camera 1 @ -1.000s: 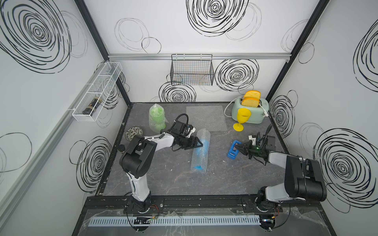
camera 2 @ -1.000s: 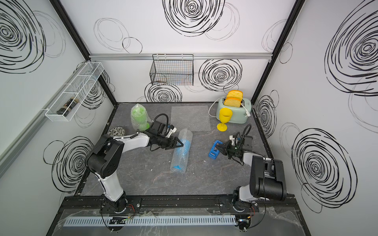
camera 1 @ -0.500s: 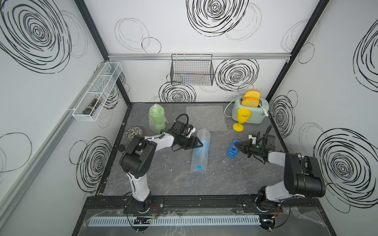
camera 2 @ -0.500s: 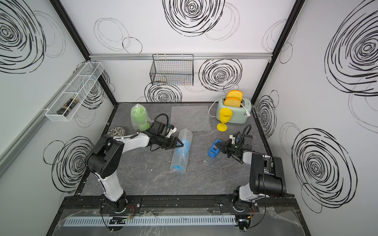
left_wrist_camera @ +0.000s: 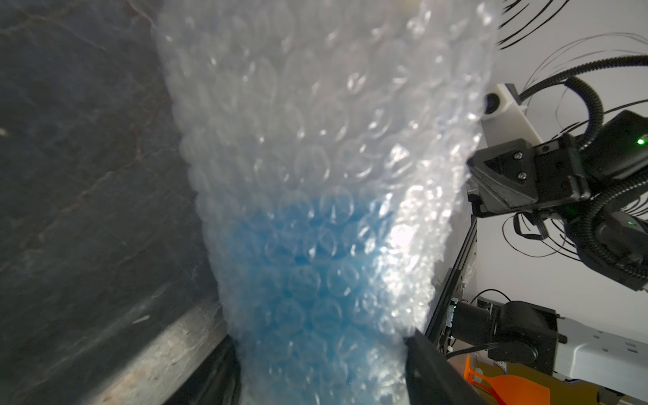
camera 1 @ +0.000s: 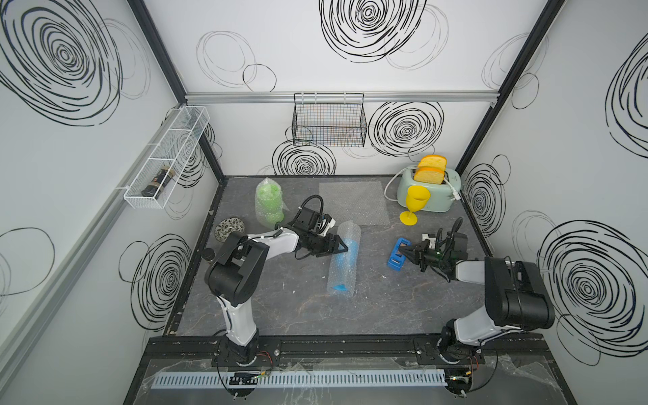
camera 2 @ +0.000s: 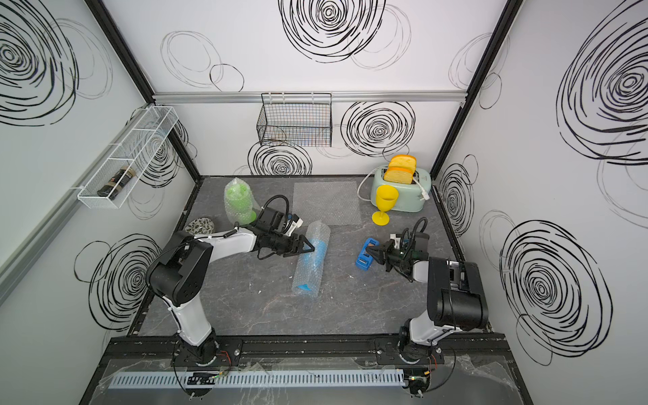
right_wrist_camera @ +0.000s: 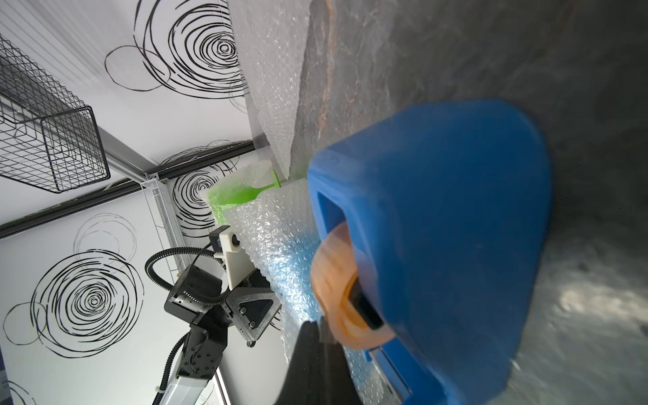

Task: Wrap wine glasses in bubble wrap
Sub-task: Tear off the tape using the Tape Cutter.

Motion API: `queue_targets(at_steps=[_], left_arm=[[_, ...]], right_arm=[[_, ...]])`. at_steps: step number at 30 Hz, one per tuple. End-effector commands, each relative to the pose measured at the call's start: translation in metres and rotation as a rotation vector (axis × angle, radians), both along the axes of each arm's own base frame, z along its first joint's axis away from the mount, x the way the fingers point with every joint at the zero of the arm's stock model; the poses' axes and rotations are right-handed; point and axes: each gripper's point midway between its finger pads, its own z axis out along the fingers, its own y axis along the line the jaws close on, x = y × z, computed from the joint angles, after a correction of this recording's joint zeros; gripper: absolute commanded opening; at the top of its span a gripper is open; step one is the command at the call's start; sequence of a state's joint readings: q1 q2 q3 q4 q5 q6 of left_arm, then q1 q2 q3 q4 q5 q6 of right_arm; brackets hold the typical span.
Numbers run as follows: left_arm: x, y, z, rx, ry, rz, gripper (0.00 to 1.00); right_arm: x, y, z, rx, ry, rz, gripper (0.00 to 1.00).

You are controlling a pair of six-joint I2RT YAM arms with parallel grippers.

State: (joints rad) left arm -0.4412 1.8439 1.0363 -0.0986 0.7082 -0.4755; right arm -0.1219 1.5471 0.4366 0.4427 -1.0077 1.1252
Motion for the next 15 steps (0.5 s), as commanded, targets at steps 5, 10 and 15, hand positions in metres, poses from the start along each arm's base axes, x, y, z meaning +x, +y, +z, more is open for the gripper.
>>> queue_targets(at_steps=[5,10,15], left_arm=[[-0.018,0.021,-0.04,0.148,0.084,0.028,0.71],[-0.02,0.02,-0.045,0.153,0.095,0.025,0.71],[-0.019,0.021,-0.041,0.15,0.085,0.029,0.71]], right_arm=[[0.013,0.006,0.05,0.046,-0.106,-0.011,0.0],[0.006,0.009,0.033,0.034,-0.075,0.001,0.0],[0.002,0.008,0.024,0.037,-0.063,-0.009,0.0]])
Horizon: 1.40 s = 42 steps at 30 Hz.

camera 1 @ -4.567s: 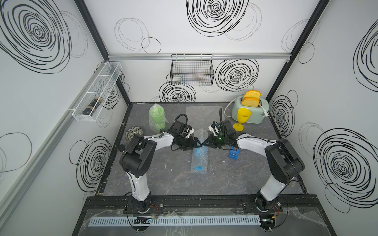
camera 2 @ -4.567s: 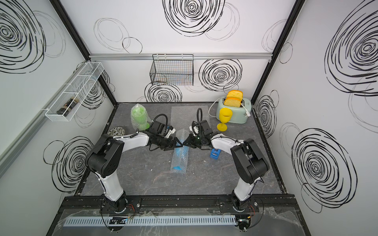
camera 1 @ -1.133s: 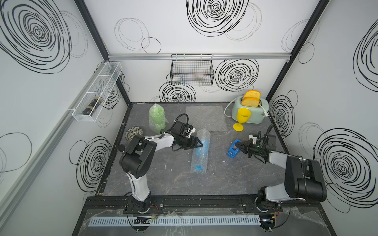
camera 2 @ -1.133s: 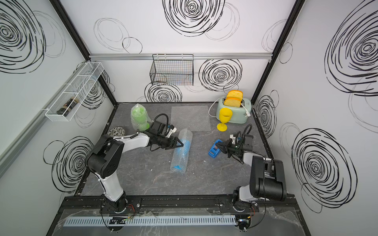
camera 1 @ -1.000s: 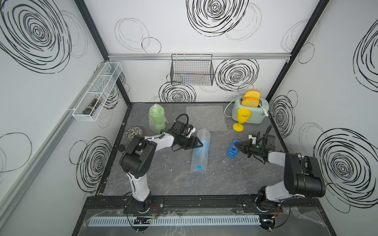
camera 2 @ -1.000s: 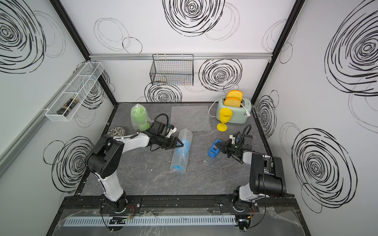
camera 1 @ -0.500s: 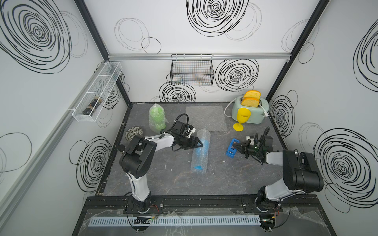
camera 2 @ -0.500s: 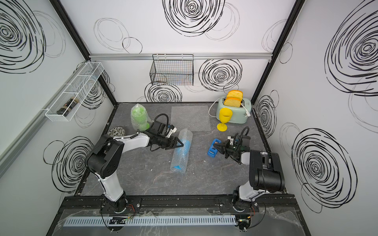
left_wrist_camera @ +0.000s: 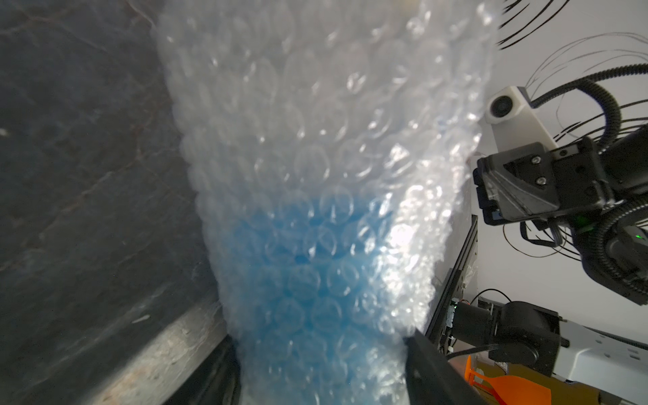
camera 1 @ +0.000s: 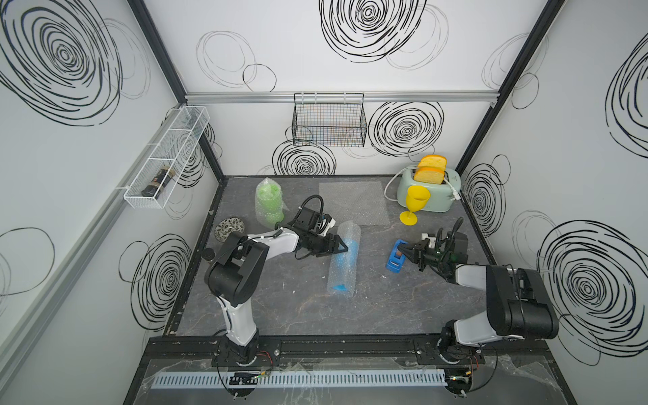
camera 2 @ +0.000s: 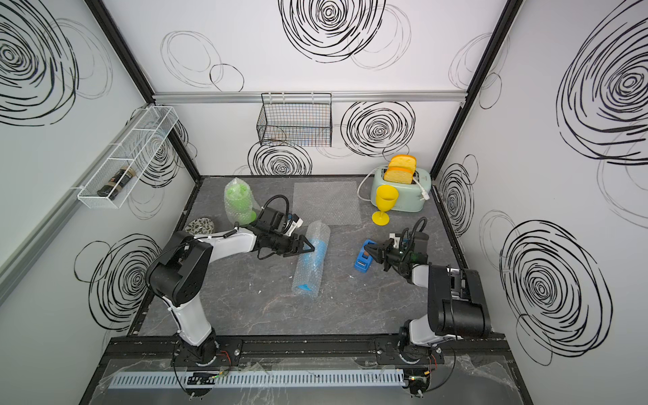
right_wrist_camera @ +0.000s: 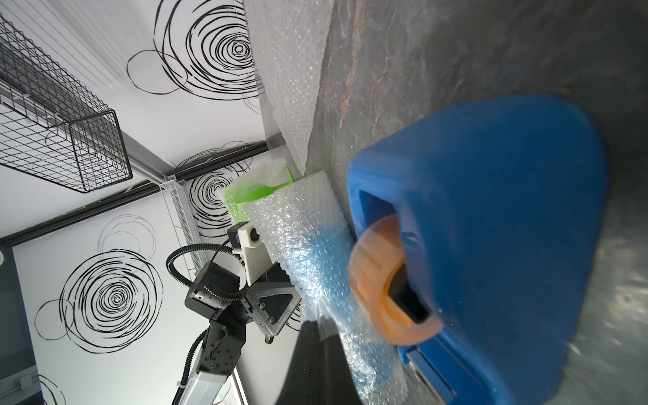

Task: Wrap wine glasses in bubble wrap
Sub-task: Tear off the tape using the Tape Cutter.

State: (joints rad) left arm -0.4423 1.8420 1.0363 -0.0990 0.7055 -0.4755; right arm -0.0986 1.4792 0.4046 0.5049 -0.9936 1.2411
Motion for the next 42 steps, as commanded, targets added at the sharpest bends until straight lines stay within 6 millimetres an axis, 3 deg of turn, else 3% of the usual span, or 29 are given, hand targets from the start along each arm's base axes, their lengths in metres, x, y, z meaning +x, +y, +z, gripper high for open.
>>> queue_targets(at_steps=[1,4,10,13,19,23,28,31,42], left_arm=[[-0.021,0.02,-0.046,0.15,0.098,0.026,0.71],[-0.021,0.018,-0.044,0.151,0.099,0.019,0.71],[-0.022,0.017,-0.045,0.148,0.098,0.016,0.71],[-0.019,0.019,-0.039,0.145,0.082,0.022,0.71],[-0.02,0.018,-0.041,0.145,0.093,0.018,0.71],[-0.021,0.018,-0.045,0.146,0.102,0.02,0.7],[-0.019,0.017,-0.039,0.14,0.088,0.018,0.7],[-0.022,0.017,-0.046,0.145,0.107,0.015,0.7],[-0.02,0.018,-0.039,0.138,0.088,0.018,0.7]], right_arm=[[0.005,0.001,0.002,-0.028,-0.055,0.018,0.0],[0.003,0.002,-0.01,-0.003,-0.014,0.027,0.0],[0.014,0.001,0.027,-0.001,-0.088,0.006,0.0],[0.013,0.003,0.035,0.008,-0.101,0.011,0.0],[-0.002,0.008,0.007,0.017,-0.044,0.016,0.0],[-0.005,0.008,-0.001,0.016,-0.031,0.017,0.0],[0.0,0.009,0.027,0.017,-0.084,0.02,0.0],[0.001,0.009,0.038,-0.022,-0.111,0.02,0.0],[-0.04,0.024,0.001,-0.034,-0.034,0.062,0.0]])
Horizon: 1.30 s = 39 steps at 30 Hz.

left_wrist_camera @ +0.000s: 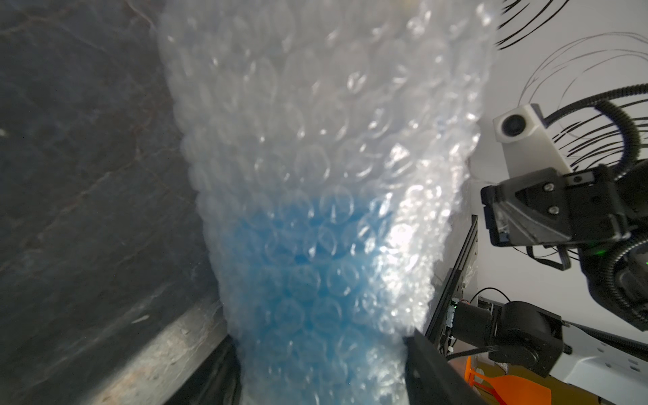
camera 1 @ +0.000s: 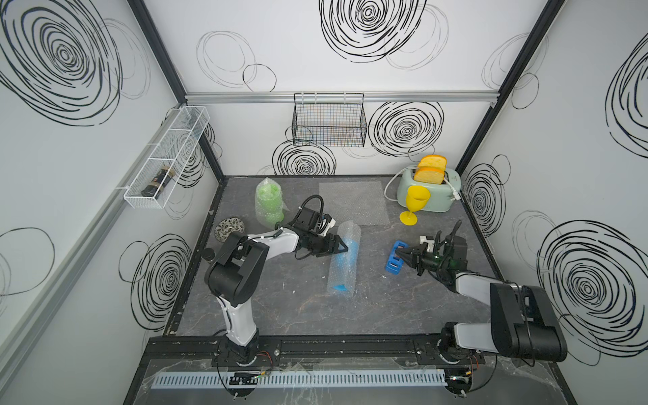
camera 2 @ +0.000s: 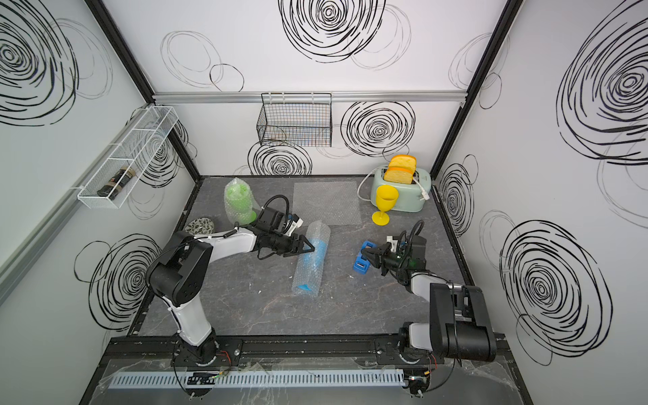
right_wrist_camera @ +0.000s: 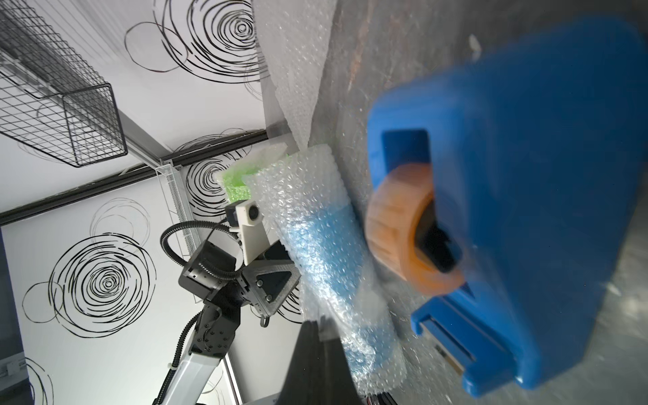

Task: Wrap wine glasses in bubble wrap
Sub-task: Tear off the tape using the Tape Cutter.

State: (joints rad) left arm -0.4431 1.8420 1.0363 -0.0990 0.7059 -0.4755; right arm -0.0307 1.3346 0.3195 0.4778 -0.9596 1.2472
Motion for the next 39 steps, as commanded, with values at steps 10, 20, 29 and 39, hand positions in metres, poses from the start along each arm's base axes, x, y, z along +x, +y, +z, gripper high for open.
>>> queue_targets(at_steps=[10,20,29,39], left_arm=[[-0.022,0.018,-0.046,0.146,0.105,0.017,0.7],[-0.021,0.019,-0.046,0.148,0.104,0.017,0.7],[-0.018,0.019,-0.042,0.143,0.094,0.02,0.7],[-0.021,0.018,-0.049,0.154,0.105,0.012,0.7]], right_arm=[[-0.044,0.008,-0.043,-0.093,0.057,0.026,0.0],[-0.052,0.014,-0.06,-0.138,0.098,0.053,0.0],[-0.062,0.006,-0.079,-0.284,0.121,0.037,0.0],[-0.069,-0.007,-0.098,-0.462,0.16,0.021,0.0]])
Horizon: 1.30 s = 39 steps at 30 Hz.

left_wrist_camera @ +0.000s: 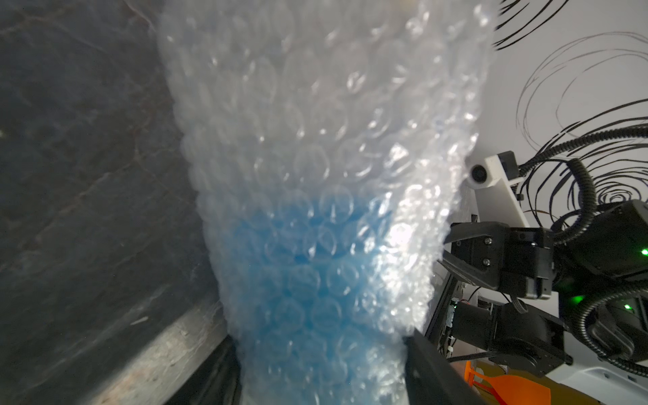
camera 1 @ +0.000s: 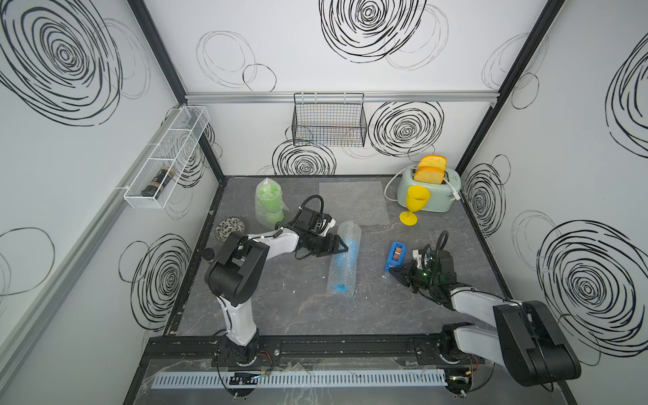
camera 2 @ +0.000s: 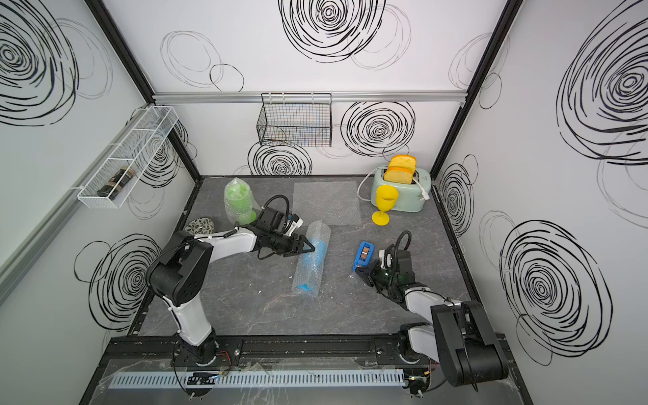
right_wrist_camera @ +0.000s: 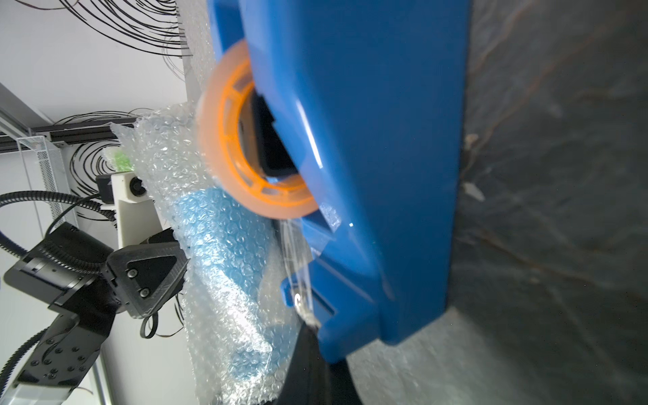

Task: Wrap wine glasses in bubble wrap
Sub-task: Tear off the tape using the Tape Cutter.

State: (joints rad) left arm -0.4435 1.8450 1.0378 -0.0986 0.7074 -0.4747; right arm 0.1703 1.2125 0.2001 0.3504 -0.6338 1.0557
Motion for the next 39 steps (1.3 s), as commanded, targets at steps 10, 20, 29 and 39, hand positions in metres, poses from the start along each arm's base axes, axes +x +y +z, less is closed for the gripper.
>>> queue_targets(at_steps=[10,20,29,39], left_arm=[[-0.021,0.017,-0.048,0.168,0.098,0.004,0.7],[-0.019,0.017,-0.044,0.16,0.083,0.007,0.7],[-0.02,0.017,-0.048,0.161,0.096,0.006,0.7],[-0.019,0.018,-0.049,0.169,0.1,0.005,0.7]], right_arm=[[-0.03,-0.022,-0.033,-0.178,0.123,-0.06,0.0],[-0.018,-0.024,-0.023,-0.245,0.0,0.002,0.0],[-0.008,-0.005,0.021,-0.038,-0.137,0.032,0.0],[-0.037,-0.019,-0.028,-0.107,0.028,0.031,0.0]])
